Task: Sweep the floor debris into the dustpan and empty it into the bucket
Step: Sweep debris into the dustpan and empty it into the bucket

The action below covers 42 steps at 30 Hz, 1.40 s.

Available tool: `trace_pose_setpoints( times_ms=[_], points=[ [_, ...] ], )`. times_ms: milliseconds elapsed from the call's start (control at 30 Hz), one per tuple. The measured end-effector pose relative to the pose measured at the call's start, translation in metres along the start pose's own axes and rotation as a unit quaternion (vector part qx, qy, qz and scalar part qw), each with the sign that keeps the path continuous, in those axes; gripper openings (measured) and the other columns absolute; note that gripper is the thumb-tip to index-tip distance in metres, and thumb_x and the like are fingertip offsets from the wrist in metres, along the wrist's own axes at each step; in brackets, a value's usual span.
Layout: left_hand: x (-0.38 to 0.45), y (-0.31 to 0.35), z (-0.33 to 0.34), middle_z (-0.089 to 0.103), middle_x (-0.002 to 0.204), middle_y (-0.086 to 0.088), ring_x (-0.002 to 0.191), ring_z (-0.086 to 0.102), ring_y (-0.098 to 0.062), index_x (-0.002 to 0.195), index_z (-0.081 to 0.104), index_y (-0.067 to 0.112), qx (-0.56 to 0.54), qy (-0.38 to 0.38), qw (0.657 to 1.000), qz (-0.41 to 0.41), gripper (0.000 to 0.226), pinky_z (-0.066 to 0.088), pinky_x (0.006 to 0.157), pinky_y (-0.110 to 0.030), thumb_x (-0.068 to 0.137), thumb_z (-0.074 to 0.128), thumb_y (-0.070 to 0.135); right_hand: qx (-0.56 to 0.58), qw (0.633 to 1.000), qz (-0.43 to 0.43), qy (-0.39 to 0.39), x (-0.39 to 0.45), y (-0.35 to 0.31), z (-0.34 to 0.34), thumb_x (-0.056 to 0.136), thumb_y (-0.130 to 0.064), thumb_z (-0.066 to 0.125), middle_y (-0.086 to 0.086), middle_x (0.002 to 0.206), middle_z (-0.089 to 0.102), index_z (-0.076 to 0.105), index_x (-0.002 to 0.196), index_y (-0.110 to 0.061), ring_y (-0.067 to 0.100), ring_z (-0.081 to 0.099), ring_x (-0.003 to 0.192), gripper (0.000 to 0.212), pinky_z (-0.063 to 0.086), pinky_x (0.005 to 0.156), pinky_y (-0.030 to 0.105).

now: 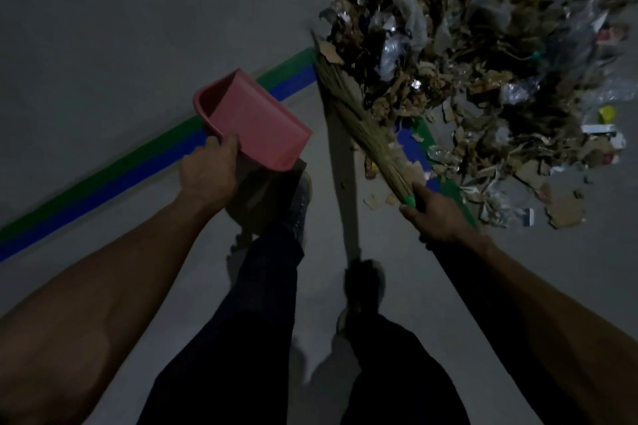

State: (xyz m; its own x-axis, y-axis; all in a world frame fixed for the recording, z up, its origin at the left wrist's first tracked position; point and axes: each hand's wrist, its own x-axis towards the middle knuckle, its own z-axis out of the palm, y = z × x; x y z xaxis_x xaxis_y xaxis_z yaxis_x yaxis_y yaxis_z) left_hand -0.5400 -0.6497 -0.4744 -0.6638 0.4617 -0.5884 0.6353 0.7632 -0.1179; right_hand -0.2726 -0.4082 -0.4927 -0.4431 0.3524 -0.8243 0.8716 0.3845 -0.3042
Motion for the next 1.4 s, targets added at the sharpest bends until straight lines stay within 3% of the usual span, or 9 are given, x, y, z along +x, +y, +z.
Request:
trace_pose_setpoints(
  times_ms=[133,300,467,667,833,933,1100,1233,1400],
  points=[
    [-0.057,0.023,0.02,0.054,0.103,-0.027,0.086,0.056,-0.038,0.125,0.047,0.006,-0.055,0.041,0.997,-0.028,0.037,0.031,0.059,-0.037,0.089,0.053,0.016,-0.005,0.999,-0.043,-0.006,-0.024,0.034,0.028,0.098,-0.033,0.054,0.012,0.089,0.061,0.044,0.123,-0.012,0.025,0.065,0.055,0.035,0.057,0.049,0.043],
    [-0.122,0.053,0.054,0.051,0.114,-0.025,0.094,0.055,-0.041,0.138,0.039,0.012,-0.074,0.006,0.995,-0.071,0.053,0.032,0.063,-0.039,0.088,0.057,0.012,-0.071,0.993,-0.09,-0.039,-0.056,0.082,0.074,0.098,-0.03,0.054,0.021,0.108,0.064,0.038,0.14,-0.008,0.038,0.062,0.091,0.049,0.05,0.073,0.041],
    [-0.16,0.07,0.092,0.049,0.112,-0.022,0.093,0.055,-0.04,0.141,0.032,0.015,-0.083,-0.022,0.993,-0.086,0.055,0.037,0.064,-0.04,0.091,0.055,0.013,-0.126,0.98,-0.067,-0.139,-0.08,0.139,0.122,0.098,-0.033,0.053,0.023,0.122,0.059,0.033,0.144,-0.01,0.038,0.06,0.104,0.055,0.05,0.082,0.04],
    [-0.167,0.083,0.132,0.044,0.116,-0.021,0.096,0.055,-0.04,0.146,0.026,0.018,-0.095,-0.051,0.99,-0.093,0.063,0.041,0.069,-0.043,0.09,0.055,0.016,-0.161,0.986,0.001,-0.035,-0.029,0.188,0.106,0.097,-0.036,0.054,0.021,0.11,0.063,0.038,0.136,-0.014,0.036,0.06,0.09,0.047,0.044,0.067,0.035],
    [-0.164,0.091,0.154,0.045,0.108,-0.018,0.086,0.055,-0.038,0.137,0.032,0.02,-0.112,-0.026,0.989,-0.096,0.059,0.034,0.06,-0.038,0.085,0.06,0.012,-0.206,0.975,-0.045,0.066,0.03,0.181,0.062,0.095,-0.029,0.059,0.031,0.105,0.062,0.043,0.133,-0.005,0.042,0.062,0.088,0.048,0.04,0.065,0.037],
    [-0.164,0.09,0.156,0.045,0.107,-0.018,0.085,0.055,-0.038,0.137,0.032,0.019,-0.112,-0.012,0.99,-0.091,0.058,0.034,0.06,-0.039,0.086,0.059,0.012,-0.18,0.974,-0.085,0.105,0.03,0.163,0.051,0.094,-0.027,0.06,0.03,0.099,0.062,0.047,0.119,-0.004,0.043,0.061,0.085,0.036,0.047,0.067,0.042],
    [-0.174,0.084,0.146,0.045,0.107,-0.017,0.082,0.052,-0.034,0.139,0.031,0.019,-0.124,-0.007,0.988,-0.094,0.059,0.038,0.061,-0.039,0.087,0.058,0.012,-0.126,0.986,-0.09,0.069,-0.031,0.156,0.086,0.096,-0.032,0.056,0.021,0.11,0.065,0.04,0.14,-0.011,0.036,0.064,0.093,0.051,0.038,0.07,0.031],
    [-0.182,0.081,0.137,0.044,0.109,-0.016,0.091,0.056,-0.038,0.142,0.03,0.02,-0.118,-0.009,0.988,-0.096,0.06,0.039,0.064,-0.04,0.088,0.055,0.013,-0.138,0.989,-0.048,-0.015,-0.077,0.172,0.128,0.096,-0.039,0.054,0.019,0.114,0.063,0.031,0.148,-0.016,0.034,0.062,0.099,0.061,0.048,0.076,0.036],
    [-0.178,0.083,0.139,0.044,0.113,-0.015,0.096,0.056,-0.037,0.145,0.027,0.021,-0.108,-0.015,0.989,-0.096,0.059,0.035,0.065,-0.038,0.091,0.052,0.016,-0.175,0.985,0.012,-0.01,-0.065,0.187,0.113,0.095,-0.037,0.055,0.019,0.111,0.063,0.038,0.139,-0.017,0.033,0.063,0.094,0.051,0.051,0.074,0.036]
  ],
)
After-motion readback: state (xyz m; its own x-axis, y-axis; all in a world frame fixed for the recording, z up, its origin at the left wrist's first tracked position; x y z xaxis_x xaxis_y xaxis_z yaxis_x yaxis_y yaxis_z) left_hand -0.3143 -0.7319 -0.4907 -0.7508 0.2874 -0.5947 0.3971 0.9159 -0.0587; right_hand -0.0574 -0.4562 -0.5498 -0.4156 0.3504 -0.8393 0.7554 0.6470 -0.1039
